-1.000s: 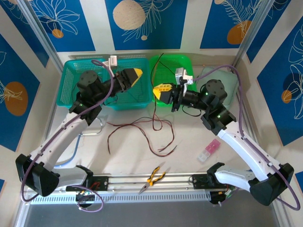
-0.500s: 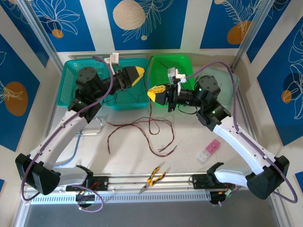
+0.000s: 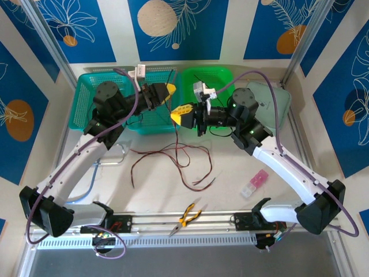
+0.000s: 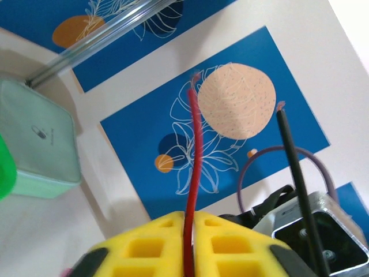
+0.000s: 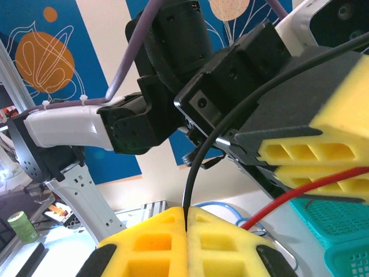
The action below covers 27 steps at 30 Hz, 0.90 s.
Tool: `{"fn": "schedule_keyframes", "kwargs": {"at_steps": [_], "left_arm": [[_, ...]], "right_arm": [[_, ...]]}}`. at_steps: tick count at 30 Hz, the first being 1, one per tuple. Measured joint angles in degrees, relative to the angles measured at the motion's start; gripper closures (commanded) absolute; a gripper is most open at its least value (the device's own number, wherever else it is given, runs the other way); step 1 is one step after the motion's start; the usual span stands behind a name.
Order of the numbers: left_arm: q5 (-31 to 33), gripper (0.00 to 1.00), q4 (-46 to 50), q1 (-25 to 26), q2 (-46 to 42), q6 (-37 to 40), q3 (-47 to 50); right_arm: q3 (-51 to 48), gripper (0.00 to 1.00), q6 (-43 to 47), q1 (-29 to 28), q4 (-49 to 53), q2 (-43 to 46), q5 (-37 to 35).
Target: Untangle the cables
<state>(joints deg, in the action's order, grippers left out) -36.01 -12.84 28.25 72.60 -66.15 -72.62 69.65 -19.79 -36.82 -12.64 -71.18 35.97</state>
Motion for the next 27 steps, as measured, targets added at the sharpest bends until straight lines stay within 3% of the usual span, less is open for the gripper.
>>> {"fn": "schedule_keyframes", "kwargs": {"at_steps": [14,27], "left_arm": [[3.08,1.00,1.05,0.00,-1.33,1.11,1.31],[21.24,1.00,16.41,-3.06,-15.74,10.99,7.65]], "right_arm": [[-3.80,1.00,0.31,0.98,-2.45,6.19,-7.21],[-12.52,1.00,5.88,4.24,-4.61,18.49,-30.29]]}}
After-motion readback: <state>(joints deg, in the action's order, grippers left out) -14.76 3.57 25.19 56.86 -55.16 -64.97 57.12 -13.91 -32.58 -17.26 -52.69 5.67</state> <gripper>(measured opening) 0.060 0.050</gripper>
